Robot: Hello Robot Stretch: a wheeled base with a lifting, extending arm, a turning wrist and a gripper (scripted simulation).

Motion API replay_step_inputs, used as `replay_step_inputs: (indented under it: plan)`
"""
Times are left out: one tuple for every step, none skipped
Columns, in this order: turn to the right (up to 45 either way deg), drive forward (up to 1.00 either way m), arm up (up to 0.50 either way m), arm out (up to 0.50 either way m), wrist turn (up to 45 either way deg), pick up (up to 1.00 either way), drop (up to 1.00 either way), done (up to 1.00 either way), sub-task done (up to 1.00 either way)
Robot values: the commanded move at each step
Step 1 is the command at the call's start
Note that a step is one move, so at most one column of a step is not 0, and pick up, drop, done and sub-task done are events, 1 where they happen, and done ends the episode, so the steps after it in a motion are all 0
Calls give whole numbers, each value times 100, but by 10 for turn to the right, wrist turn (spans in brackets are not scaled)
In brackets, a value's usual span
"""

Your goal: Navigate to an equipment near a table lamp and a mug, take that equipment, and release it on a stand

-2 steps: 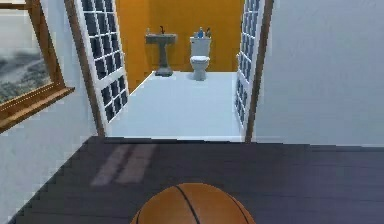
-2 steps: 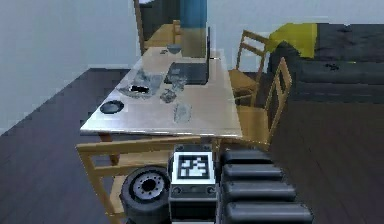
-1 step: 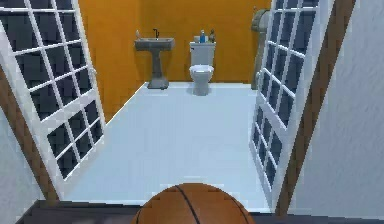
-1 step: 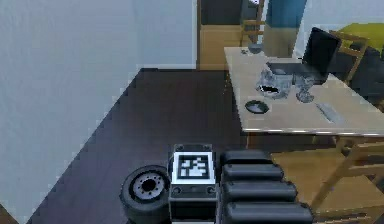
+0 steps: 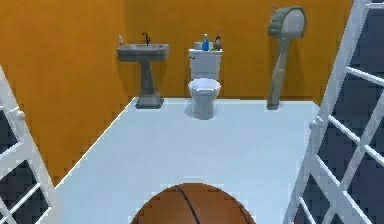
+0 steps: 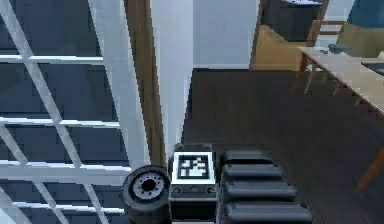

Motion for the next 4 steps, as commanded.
replay_step_inputs:
  plan:
    - [0,65,0,0,0,0,0,0,0]
    - [210,0,0,0,0,0,0,0,0]
    - [0,75,0,0,0,0,0,0,0]
    - [450,0,0,0,0,0,0,0,0]
